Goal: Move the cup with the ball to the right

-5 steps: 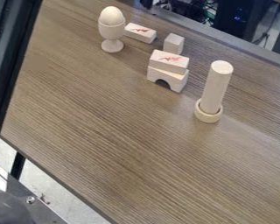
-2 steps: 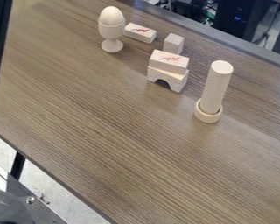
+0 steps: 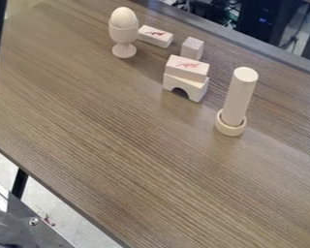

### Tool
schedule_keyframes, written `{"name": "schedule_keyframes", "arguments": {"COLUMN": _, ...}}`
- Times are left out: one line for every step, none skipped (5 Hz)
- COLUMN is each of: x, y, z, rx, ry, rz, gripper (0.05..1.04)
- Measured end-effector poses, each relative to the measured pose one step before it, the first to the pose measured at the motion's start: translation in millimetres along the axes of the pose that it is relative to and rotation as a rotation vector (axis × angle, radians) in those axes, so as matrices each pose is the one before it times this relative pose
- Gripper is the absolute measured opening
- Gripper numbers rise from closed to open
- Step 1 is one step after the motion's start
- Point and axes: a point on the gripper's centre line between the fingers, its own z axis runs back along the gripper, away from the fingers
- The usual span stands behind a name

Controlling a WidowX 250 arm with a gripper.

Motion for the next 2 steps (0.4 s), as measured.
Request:
{"name": "schedule_keyframes", "arguments": {"x": -2.51, "y": 9.50, "z": -0.16, "rx": 0.0010, "ry": 0.0021, "rz": 0.0018, "gripper": 0.999}}
{"name": "schedule_keyframes", "arguments": {"x": 0.44, "y": 4.97, "z": -19.60, "rx": 0.0232, "ry": 0.0292, "rz": 0.0068, "gripper": 0.999}}
